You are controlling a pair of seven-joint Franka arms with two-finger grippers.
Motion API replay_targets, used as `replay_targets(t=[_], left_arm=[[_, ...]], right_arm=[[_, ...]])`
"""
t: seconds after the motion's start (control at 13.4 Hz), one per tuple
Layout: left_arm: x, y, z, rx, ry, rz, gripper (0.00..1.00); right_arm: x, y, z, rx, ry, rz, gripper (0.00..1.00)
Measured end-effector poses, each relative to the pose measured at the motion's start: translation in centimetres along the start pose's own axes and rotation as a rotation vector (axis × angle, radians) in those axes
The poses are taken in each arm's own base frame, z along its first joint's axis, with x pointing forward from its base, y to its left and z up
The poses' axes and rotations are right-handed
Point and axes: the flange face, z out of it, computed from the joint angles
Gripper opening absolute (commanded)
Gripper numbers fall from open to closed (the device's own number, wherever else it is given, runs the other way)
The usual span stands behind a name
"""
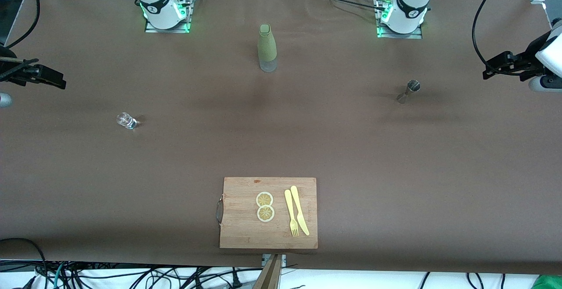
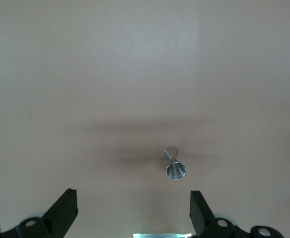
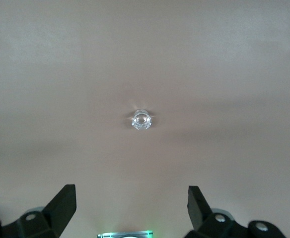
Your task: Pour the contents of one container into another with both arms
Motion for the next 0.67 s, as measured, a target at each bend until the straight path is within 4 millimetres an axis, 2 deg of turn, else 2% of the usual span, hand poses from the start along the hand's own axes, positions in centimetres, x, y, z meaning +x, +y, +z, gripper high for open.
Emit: replay_targets(t=[0.22,0.67], left_arm=[[0.0,-0.2,0.4,-0.001,-0.009,-0.003,1.0],[0.8,-2.8,5.1,-0.007,-0.002,-0.003,1.0]], right_arm=[[0.0,0.0,0.0,-0.001,0.0,-0.007,1.0],[0.0,0.2,0.0,-0.001,-0.002,-0.009,1.0]])
